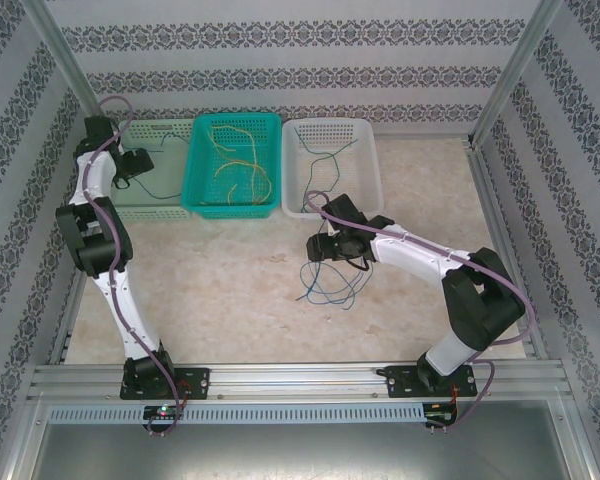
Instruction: Untangle the cables
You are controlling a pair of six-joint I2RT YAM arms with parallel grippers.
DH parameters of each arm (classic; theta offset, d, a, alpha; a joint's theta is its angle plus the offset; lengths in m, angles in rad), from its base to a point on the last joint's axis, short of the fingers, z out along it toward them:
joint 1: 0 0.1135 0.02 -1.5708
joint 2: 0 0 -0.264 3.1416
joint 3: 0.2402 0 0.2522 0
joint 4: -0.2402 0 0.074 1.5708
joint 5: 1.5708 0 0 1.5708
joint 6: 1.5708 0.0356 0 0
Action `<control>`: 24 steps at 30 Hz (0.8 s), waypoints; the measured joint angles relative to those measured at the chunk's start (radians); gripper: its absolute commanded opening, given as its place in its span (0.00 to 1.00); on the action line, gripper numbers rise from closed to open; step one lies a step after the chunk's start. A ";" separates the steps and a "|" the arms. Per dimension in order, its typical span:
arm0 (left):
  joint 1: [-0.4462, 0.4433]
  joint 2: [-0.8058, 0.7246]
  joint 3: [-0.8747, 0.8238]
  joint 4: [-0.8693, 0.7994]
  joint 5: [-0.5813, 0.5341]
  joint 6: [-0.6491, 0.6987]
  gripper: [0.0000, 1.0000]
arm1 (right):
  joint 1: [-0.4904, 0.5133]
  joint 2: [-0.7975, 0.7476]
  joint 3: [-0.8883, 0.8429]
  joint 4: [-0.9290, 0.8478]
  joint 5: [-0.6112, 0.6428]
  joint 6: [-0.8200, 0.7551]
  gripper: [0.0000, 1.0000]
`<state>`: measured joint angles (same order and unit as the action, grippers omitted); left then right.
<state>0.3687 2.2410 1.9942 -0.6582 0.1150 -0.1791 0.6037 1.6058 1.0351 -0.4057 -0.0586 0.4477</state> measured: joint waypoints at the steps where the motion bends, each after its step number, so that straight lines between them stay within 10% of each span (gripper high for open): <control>1: 0.000 -0.019 -0.023 0.001 -0.006 -0.003 1.00 | -0.002 -0.007 -0.005 -0.003 0.002 0.003 0.67; 18: -0.036 -0.483 -0.457 0.214 -0.070 -0.137 1.00 | 0.112 -0.017 -0.043 -0.037 -0.123 -0.020 0.64; 24: -0.042 -0.603 -0.644 0.254 -0.067 -0.188 1.00 | 0.119 0.120 -0.002 -0.074 -0.103 -0.034 0.43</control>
<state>0.3264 1.6375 1.3502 -0.4046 0.0479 -0.3672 0.7227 1.7260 1.0328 -0.4793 -0.1616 0.4133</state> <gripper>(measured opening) 0.996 0.525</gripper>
